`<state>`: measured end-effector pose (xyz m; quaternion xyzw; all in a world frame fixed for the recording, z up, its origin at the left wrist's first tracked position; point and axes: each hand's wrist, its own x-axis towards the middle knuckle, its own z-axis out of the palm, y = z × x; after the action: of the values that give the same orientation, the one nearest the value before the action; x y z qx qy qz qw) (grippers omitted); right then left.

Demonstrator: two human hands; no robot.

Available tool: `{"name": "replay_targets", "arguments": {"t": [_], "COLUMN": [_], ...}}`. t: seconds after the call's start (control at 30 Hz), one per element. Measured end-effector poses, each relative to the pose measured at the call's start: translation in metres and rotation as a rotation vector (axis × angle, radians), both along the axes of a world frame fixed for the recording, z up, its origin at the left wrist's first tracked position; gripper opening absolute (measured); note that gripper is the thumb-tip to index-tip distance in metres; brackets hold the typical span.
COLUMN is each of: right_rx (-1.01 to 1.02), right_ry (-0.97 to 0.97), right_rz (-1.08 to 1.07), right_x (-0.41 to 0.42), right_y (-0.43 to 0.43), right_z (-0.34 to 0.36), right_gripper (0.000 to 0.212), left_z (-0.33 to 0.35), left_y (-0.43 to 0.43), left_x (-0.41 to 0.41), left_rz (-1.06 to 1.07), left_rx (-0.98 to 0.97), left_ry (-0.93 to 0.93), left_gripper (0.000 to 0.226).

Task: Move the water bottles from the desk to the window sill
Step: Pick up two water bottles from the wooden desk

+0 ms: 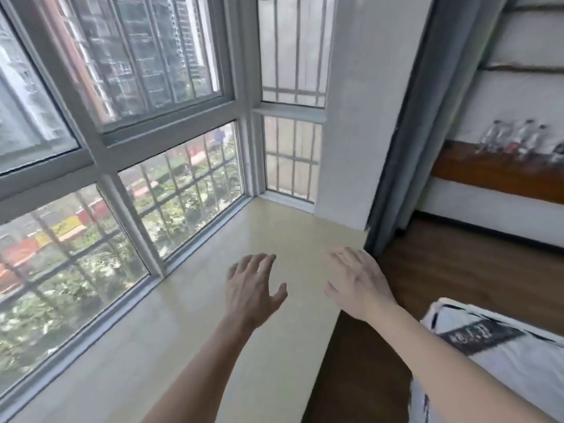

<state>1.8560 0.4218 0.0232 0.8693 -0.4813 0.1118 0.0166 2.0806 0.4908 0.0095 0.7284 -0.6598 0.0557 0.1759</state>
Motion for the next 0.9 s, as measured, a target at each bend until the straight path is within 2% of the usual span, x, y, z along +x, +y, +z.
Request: {"name": "replay_targets", "arguments": {"t": [0.17, 0.4, 0.9], "right_rx": [-0.023, -0.017, -0.069], "right_ry": [-0.043, -0.069, -0.188], "right_rz": [-0.208, -0.369, -0.512], "right_x": [-0.078, -0.157, -0.325], "right_y": [-0.005, -0.039, -0.256], "right_z": [-0.017, -0.032, -0.027], "right_gripper": [0.057, 0.057, 0.053], "left_z": [-0.003, -0.013, -0.005], "left_y": [-0.048, -0.122, -0.364], "left_x": [-0.071, -0.151, -0.333], "left_rz": [-0.205, -0.372, -0.491], "left_rx": [0.007, 0.002, -0.007], "left_ry": [-0.03, -0.054, -0.087], "left_gripper": [0.066, 0.062, 0.059]}}
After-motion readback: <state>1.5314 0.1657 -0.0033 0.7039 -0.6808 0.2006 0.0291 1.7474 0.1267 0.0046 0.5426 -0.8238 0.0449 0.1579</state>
